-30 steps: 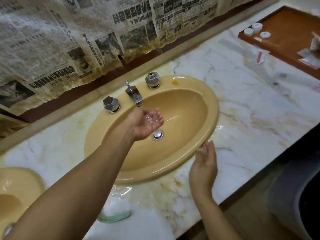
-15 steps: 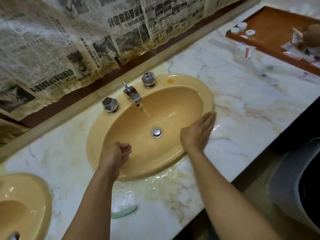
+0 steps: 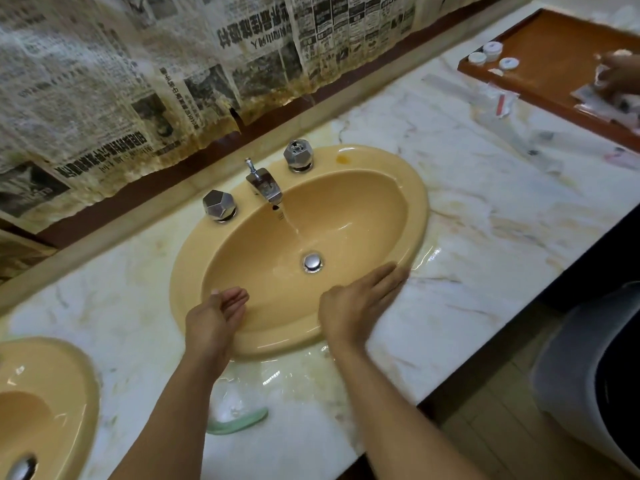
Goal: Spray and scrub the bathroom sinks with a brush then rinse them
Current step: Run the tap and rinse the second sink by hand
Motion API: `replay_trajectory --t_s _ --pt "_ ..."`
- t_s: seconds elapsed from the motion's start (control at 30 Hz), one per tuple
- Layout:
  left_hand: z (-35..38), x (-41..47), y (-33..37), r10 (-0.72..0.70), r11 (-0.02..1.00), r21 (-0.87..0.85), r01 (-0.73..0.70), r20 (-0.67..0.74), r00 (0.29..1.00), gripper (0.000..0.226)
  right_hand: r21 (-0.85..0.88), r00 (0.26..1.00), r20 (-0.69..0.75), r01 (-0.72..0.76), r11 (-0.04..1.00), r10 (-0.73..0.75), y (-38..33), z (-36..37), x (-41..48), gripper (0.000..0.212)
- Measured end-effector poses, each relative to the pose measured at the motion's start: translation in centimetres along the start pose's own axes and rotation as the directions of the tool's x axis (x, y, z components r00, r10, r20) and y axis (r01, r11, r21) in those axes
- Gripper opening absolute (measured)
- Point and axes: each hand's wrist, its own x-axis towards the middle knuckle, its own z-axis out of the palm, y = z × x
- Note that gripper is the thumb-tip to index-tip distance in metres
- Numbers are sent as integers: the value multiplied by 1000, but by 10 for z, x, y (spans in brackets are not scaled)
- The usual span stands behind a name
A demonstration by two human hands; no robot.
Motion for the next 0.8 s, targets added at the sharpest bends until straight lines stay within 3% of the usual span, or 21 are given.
replay_trajectory --t_s 0.13,0.23,0.43,0.5,0.57,0.7,0.8 --pt "-3 -4 -1 -9 997 -72 10 14 1000 43 103 996 69 56 993 -63 28 -32 121 81" --pt "-1 -5 -1 1 997 -79 0 20 1000 42 130 985 157 54 990 -74 27 -50 161 80" --pt "8 -2 0 13 999 -49 -13 3 1000 41 31 999 -31 32 999 -31 12 -9 33 85" --pt "11 -2 -1 18 999 -39 -18 -1 1000 41 -93 992 -12 122 988 -123 3 -3 -17 86" --pt "12 -1 -2 28 999 -26 -28 2 1000 41 -151 991 55 131 980 -124 -4 -1 -38 92" --pt "11 2 -4 31 999 -13 -31 1 1000 41 -227 996 85 49 973 -30 -1 -6 8 96" --pt "11 1 -4 25 1000 -11 -25 -4 1000 41 -115 998 57 40 993 -34 13 -18 83 94"
